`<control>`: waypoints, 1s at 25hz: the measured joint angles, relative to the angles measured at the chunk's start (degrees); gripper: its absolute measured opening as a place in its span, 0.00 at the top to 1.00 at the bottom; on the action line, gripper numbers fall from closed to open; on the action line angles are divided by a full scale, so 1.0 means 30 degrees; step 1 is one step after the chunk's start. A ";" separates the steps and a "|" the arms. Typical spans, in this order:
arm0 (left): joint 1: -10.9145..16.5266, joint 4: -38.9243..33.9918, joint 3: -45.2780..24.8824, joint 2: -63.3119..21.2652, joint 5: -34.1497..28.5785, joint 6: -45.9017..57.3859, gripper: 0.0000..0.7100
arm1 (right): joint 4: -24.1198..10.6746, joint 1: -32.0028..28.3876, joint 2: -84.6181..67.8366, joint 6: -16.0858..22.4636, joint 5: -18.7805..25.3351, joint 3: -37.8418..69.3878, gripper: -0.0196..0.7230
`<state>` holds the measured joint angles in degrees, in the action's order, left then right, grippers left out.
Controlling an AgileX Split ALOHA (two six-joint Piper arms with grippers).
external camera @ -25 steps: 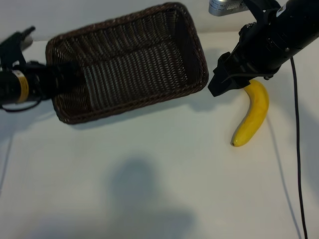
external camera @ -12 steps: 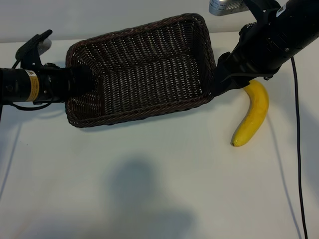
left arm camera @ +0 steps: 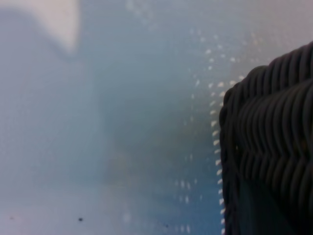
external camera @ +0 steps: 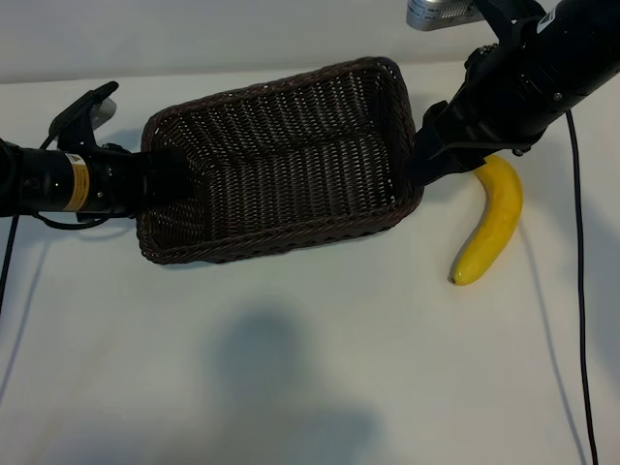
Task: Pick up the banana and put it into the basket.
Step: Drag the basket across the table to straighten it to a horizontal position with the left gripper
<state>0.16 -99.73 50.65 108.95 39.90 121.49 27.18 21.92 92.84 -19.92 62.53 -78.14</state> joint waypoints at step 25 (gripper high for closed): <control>0.0000 -0.0964 0.0000 0.0000 0.0816 0.0015 0.77 | 0.0004 0.0000 0.0000 0.0000 0.0000 0.0000 0.24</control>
<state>0.16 -102.63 50.65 108.95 42.35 121.53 27.19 21.92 92.84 -19.92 62.53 -78.14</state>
